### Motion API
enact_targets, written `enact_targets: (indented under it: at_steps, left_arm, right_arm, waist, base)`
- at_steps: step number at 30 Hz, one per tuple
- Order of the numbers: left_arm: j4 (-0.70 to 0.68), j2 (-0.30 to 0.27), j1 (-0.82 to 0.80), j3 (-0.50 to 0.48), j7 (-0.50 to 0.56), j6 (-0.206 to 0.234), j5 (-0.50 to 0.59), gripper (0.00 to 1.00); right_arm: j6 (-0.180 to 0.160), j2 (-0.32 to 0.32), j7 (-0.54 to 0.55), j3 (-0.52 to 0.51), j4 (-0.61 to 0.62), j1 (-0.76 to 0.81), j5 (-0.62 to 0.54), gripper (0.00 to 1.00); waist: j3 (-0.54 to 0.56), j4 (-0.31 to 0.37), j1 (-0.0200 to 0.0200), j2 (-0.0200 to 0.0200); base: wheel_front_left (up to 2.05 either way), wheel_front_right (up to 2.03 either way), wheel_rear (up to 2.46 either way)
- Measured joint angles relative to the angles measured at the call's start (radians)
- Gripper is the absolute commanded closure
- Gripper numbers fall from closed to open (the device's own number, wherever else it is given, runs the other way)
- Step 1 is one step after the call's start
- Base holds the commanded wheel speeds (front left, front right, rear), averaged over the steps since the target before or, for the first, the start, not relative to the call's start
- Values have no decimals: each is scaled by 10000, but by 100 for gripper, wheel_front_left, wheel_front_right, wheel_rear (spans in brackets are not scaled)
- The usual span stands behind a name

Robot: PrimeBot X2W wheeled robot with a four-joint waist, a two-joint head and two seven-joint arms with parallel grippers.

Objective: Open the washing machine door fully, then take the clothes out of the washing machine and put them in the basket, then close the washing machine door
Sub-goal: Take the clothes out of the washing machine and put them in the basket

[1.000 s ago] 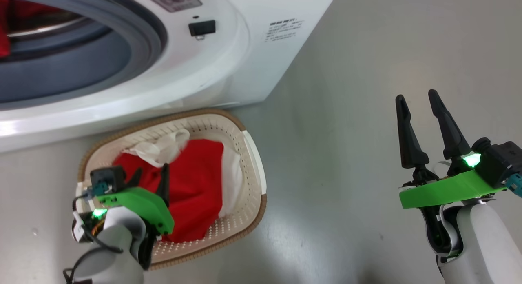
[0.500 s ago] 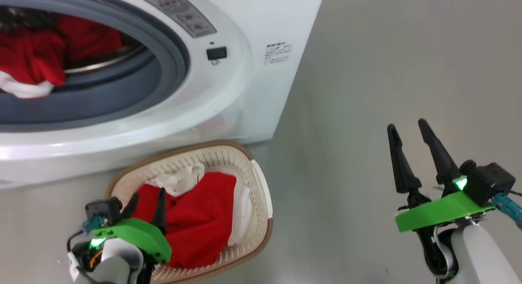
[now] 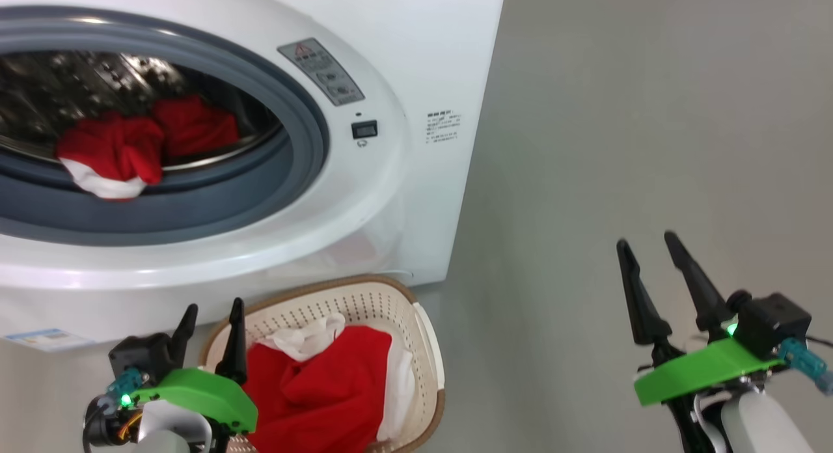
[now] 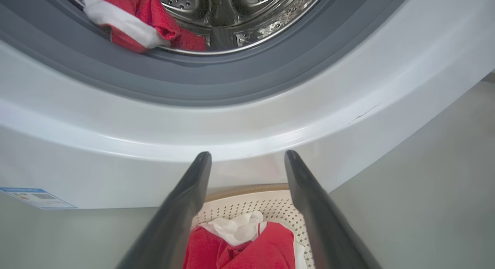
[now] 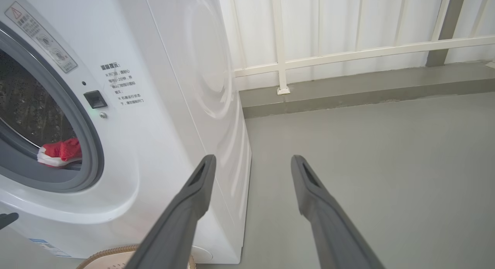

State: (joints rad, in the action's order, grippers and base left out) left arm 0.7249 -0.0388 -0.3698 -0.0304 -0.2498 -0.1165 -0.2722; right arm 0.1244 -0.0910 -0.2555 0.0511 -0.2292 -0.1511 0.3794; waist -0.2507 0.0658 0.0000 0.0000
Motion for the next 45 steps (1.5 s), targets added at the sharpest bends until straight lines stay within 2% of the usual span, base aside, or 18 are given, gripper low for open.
enact_targets:
  at_steps: [11,23,28,45]
  left_arm:
    - [-2303,12,1305,-261,2,-79,646,0]
    - [-4069,0,2769,-295,0,-58,606,0]
    - [-4834,-8,3513,-265,0,251,564,0]
    - [-5338,-13,3758,-92,0,558,334,0]
  right_arm:
    - [0,-52,2,21,-86,729,0,0]
    - [0,-221,2,-6,-61,1142,0,0]
    - [0,-265,2,-65,-15,1541,2,0]
    - [0,-247,2,-123,27,1542,0,0]
  waist:
    - [908,-134,0,0]
    - [1438,-296,0,0]
    - [1479,-305,0,0]
    - [1272,-358,0,0]
  base:
    - [0,0,0]
    - [0,0,0]
    - [0,0,0]
    - [0,0,0]
